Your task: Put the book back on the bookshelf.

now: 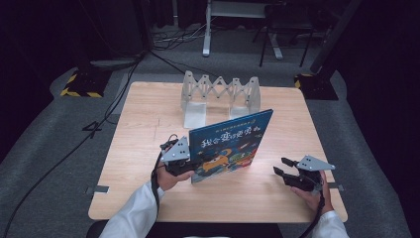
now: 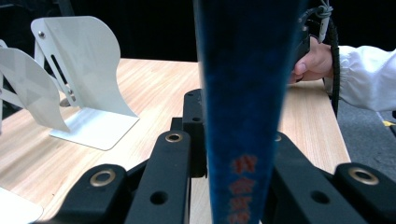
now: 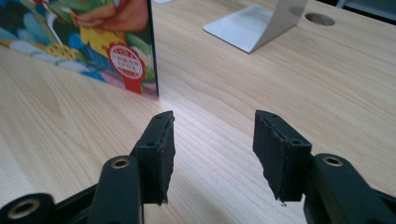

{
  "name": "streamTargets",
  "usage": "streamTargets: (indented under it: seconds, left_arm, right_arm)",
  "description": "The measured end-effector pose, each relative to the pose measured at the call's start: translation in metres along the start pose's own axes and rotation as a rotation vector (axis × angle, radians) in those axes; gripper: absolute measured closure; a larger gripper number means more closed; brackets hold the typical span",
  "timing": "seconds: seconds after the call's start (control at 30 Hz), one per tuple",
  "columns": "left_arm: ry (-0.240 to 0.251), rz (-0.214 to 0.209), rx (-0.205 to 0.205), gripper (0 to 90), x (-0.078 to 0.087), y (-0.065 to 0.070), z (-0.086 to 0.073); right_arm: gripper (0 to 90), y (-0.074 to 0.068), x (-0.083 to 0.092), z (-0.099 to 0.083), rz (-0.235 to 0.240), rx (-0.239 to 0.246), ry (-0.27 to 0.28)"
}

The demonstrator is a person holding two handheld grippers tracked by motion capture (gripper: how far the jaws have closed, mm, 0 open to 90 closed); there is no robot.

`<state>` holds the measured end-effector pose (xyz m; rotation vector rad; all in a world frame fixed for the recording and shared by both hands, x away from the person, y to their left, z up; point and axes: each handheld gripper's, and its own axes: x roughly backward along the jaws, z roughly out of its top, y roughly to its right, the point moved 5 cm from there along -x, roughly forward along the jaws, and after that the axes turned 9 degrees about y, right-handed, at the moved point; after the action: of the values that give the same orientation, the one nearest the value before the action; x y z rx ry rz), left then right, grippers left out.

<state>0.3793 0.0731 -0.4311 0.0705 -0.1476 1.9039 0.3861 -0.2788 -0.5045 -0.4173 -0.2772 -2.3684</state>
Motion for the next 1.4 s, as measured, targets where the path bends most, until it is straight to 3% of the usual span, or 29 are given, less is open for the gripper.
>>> streamTargets:
  seconds: [0.1, 0.27, 0.37, 0.6, 0.83, 1.4]
  left_arm:
    - [-0.009, 0.045, -0.055, 82.8, -0.003, 0.004, 0.0]
    - [0.025, 0.064, -0.014, 82.8, 0.001, -0.001, 0.001]
    - [0.028, 0.095, -0.038, 82.9, 0.005, -0.003, 0.004]
    - [0.04, 0.157, -0.036, 82.9, 0.015, -0.009, 0.01]
    - [0.053, 0.239, -0.043, 82.9, 0.032, -0.024, 0.016]
    - [0.072, 0.386, -0.035, 82.8, 0.067, -0.051, 0.02]
  right_arm:
    - [48.9, 0.003, 0.0, -0.003, -0.016, 0.007, -0.015]
    - [48.7, 0.006, 0.001, -0.003, -0.024, -0.006, -0.007]
    - [48.5, 0.006, 0.001, -0.004, -0.024, -0.006, -0.008]
    - [47.5, 0.006, -0.001, -0.006, -0.029, -0.001, -0.02]
    - [47.4, 0.005, -0.002, -0.006, -0.026, 0.005, -0.023]
    - [47.0, 0.005, -0.004, -0.009, -0.026, 0.006, -0.038]
